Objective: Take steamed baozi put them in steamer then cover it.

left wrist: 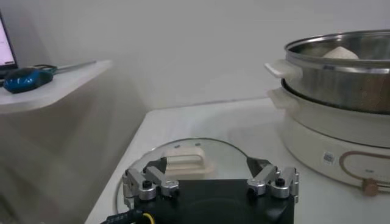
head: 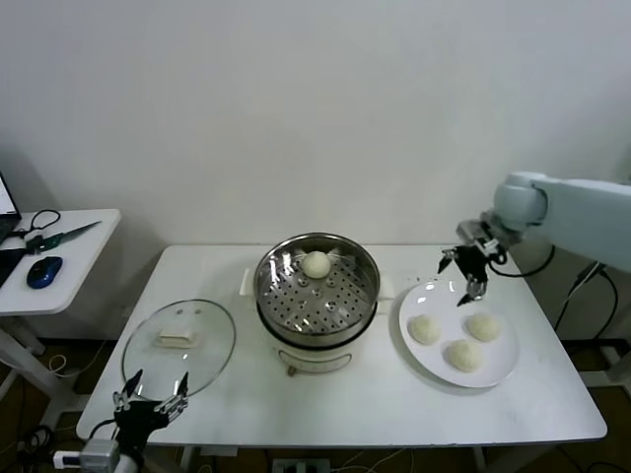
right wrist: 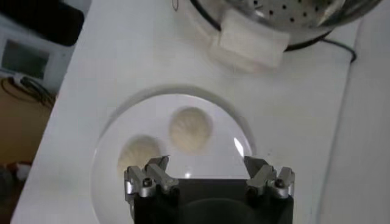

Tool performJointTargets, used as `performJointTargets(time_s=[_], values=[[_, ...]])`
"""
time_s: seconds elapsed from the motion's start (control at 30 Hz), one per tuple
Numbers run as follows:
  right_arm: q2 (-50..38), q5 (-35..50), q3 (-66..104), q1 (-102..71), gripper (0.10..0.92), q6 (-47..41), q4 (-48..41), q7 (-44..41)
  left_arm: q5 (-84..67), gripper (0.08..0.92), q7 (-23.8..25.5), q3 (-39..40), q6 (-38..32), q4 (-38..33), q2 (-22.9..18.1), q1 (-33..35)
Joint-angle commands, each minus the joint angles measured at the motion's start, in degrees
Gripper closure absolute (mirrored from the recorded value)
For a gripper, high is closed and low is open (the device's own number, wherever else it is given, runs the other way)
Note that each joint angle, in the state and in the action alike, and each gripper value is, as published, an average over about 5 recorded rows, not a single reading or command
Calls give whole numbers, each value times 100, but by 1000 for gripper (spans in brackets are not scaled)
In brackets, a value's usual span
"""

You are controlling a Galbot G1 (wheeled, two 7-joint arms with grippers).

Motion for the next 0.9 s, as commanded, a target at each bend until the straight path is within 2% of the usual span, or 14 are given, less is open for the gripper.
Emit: performJointTargets(time_s=[0.03,0.37,0.7,0.9], values=[[-66,-75,762,-1376,203,-911,-236,483,4,177,1,-8,-4,-10,-8,35],[409,-258,1392,-1973,203,-1027,-798,682,25,177,-4,-12,-28,1,-21,106],[597,-365,1435,-2071,204,-1052,-915,700,22,177,-13,-34,-58,19,-13,142],[658,-462,1430,-2098,241,-1064,-1005,707,23,177,-15,-36,-69,11,-16,151]])
